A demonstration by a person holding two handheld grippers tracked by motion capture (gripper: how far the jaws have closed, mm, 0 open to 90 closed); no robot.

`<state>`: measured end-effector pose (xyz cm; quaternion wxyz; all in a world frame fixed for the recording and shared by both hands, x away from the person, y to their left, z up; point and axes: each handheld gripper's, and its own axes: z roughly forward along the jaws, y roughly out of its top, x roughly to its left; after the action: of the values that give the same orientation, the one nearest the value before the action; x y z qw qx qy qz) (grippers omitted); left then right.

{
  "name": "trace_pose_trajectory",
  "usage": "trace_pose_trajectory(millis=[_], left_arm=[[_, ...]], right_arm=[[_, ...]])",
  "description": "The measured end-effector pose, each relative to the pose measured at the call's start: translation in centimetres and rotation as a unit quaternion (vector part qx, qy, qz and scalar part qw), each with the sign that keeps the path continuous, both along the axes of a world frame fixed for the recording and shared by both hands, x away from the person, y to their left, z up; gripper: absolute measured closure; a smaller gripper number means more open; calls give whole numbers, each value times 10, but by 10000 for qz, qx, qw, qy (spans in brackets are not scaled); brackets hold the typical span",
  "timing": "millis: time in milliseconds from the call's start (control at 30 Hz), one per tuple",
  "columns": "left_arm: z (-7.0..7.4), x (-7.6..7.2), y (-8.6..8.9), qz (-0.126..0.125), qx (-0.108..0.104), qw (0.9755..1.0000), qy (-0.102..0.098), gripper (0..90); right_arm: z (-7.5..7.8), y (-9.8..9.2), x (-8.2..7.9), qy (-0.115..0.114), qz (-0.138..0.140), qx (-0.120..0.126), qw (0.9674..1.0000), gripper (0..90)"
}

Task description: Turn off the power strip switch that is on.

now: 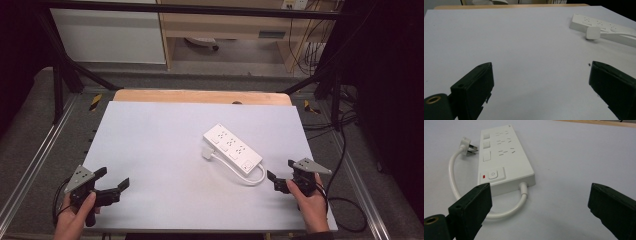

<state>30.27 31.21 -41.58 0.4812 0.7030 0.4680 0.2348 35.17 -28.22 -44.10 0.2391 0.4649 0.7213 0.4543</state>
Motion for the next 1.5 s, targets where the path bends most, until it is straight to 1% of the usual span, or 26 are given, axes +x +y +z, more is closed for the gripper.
trace_pose_trajectory(millis=[167, 267, 300, 333, 500, 567, 700, 733, 833, 933, 967, 1067, 1100, 1200, 1300, 1400, 1433, 1500], left_arm=[[0, 0, -1, -17, 10, 10000, -12, 57], [0, 1, -1, -39, 18, 10000, 0, 57], [0, 1, -1, -39, 18, 10000, 0, 57], [0, 1, -1, -36, 21, 10000, 0, 57], [0, 1, -2, -44, 59, 10000, 0, 57], [-1, 1, -2, -50, 58, 10000, 9, 57], [0, 1, -2, -62, 61, 10000, -5, 57], [0, 1, -2, -72, 68, 10000, -3, 57], [-1, 1, -3, -77, 72, 9999, 12, 57], [-1, 0, -3, -81, 77, 9999, 0, 57], [-1, 1, -3, -83, 77, 9999, -1, 57], [0, 0, -3, -116, 82, 9999, -15, 57], [0, 0, -3, -124, 73, 9999, -17, 56], [0, 0, -3, -126, 97, 9999, -17, 56], [0, 0, -3, -116, 90, 9999, -2, 56], [-1, 0, -3, -94, 79, 9999, -6, 56], [-1, 0, -3, -83, 82, 9999, -7, 56], [-1, 1, -3, -68, 92, 9999, 4, 56]], right_arm=[[2, -1, -1, -43, -5, 56, 10000, 67], [5, 0, -3, -183, -5, 38, 9998, 76], [5, 0, -3, -183, -5, 38, 9998, 76], [6, 2, -3, -260, -8, 24, 9997, 75], [8, 5, -5, -290, 53, 2, 9996, 71], [10, 5, -7, -334, 73, 8, 9994, 68], [17, 4, -12, -377, 88, 147, 9991, 61], [18, 4, -14, -397, 109, 147, 9990, 59], [21, 6, -16, -415, 180, 66, 9990, 63], [23, 10, -18, -442, 223, 61, 9988, 63], [23, 10, -18, -467, 243, 19, 9986, 62], [23, 11, -17, -459, 132, -96, 9988, 57], [22, 10, -17, -422, 120, -62, 9990, 55], [24, 10, -18, -424, 147, 19, 9990, 53], [26, 12, -18, -487, 163, -1, 9987, 53], [30, 16, -16, -537, 231, -73, 9983, 53], [31, 16, -16, -534, 242, -57, 9983, 53], [34, 17, -16, -532, 251, 61, 9982, 52]])
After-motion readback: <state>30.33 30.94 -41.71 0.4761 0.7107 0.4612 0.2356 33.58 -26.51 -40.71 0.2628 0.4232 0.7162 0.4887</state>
